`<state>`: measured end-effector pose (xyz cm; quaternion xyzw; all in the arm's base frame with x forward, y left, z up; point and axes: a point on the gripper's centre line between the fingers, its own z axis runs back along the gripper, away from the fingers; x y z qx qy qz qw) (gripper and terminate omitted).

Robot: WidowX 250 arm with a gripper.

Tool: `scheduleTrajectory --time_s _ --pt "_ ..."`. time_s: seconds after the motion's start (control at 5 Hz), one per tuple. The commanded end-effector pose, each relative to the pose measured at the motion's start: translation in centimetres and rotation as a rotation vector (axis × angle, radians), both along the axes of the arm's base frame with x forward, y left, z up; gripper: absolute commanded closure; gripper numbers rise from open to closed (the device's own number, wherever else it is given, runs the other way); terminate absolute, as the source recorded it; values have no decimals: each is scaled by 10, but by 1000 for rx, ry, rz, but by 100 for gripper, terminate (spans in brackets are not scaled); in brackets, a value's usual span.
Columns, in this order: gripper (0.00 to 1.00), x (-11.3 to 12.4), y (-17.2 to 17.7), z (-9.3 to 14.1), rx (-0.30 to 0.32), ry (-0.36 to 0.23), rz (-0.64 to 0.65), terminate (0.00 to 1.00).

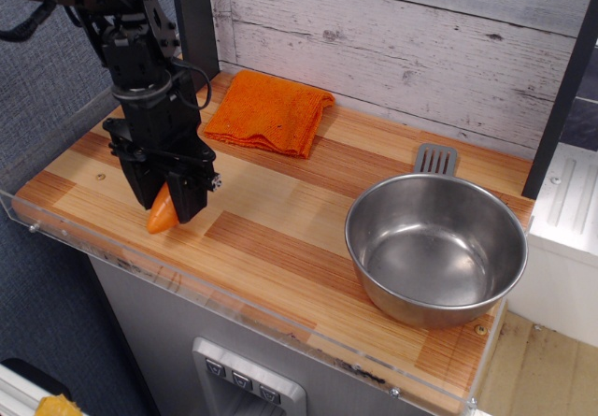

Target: Put the carrot under the orange cloth on the edge

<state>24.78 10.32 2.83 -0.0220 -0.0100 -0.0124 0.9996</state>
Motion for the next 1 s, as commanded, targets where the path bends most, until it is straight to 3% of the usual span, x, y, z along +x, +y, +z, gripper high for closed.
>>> scheduleTrajectory --time_s 0.0,0.2,0.4,0.6,0.8 --pt "0 -4 -10 17 8 -32 -19 0" --pt "0 0 -19 25 -11 -47 -45 0" --pt "0 -1 -42 75 1 -120 -93 0" --pt "0 -9 -61 121 -25 -174 -86 0" --pt "0 -10 -73 124 -58 -164 -75 0"
